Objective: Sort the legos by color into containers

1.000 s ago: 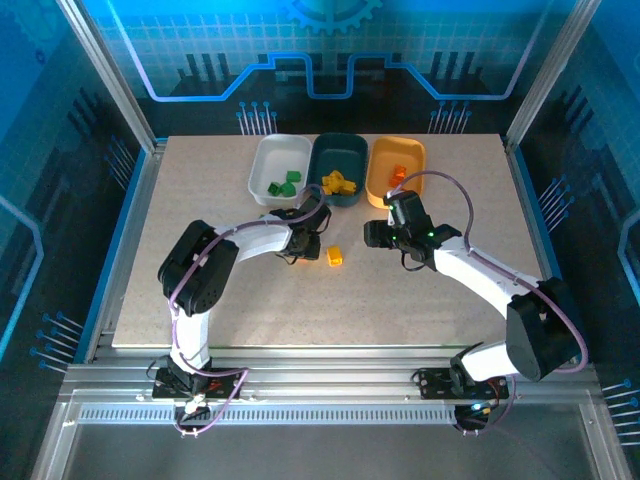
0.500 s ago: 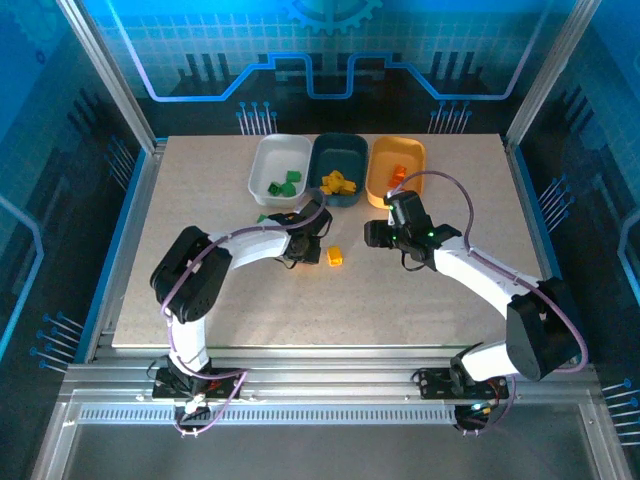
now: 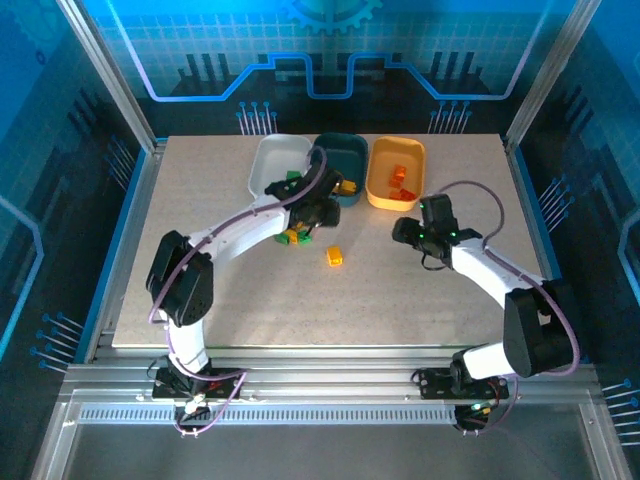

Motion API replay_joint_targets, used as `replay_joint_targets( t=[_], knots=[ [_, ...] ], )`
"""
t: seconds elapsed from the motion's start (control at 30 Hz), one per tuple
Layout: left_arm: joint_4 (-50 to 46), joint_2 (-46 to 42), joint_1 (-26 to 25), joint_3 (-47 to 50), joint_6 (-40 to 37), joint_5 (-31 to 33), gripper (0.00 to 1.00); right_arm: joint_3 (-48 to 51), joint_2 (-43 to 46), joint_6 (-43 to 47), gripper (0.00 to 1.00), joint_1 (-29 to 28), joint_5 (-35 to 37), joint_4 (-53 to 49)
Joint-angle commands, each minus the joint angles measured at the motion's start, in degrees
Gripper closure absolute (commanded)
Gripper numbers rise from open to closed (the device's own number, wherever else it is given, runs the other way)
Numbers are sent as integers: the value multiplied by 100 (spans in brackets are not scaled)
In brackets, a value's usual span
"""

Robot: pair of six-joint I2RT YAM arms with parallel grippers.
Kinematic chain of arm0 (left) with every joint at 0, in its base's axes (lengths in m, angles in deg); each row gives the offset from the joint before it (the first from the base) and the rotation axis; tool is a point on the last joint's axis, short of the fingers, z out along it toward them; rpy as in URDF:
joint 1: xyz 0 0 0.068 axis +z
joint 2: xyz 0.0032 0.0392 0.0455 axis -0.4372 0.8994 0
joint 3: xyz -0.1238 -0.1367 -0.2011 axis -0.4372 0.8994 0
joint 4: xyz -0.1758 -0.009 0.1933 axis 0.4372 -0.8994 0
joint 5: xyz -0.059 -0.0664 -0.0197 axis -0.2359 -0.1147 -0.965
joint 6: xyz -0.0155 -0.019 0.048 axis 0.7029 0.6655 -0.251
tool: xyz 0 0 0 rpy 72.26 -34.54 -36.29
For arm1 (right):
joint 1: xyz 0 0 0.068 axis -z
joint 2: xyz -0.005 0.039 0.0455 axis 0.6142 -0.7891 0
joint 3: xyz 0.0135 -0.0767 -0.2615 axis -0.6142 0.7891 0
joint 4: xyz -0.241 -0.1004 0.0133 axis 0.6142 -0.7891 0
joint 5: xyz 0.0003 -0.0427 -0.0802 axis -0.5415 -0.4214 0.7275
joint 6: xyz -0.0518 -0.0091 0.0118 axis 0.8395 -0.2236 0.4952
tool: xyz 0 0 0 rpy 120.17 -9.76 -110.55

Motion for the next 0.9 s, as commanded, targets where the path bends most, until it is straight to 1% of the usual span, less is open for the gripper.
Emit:
replay_joint_targets(
  t=[0.0,0.07,0.23,0.3,0.47,0.57,0.63,0.87],
  knots=[
    [-71,760,-55,-889,66,-724,63,363,-55,-754,25,342,-658,386],
    [64,1238,-60,-1495,92,-990,63,444,-12,-844,25,420,-627,423],
    [329,2418,-59,-3076,76,-1389,62,649,200,-1076,25,545,-452,451],
    [449,2860,-60,-3684,127,-1562,62,826,339,-1202,24,608,-462,606],
    [578,3901,-52,-5054,393,-1645,59,968,522,-1267,23,647,-390,689],
    [669,4230,-51,-5404,577,-1624,59,988,516,-1305,23,675,-387,696],
    [758,4286,-35,-5398,636,-1507,59,1004,530,-1332,23,701,-462,744],
    [1084,4528,8,-5442,811,-1501,58,1052,543,-1356,23,702,-611,871]
  ],
)
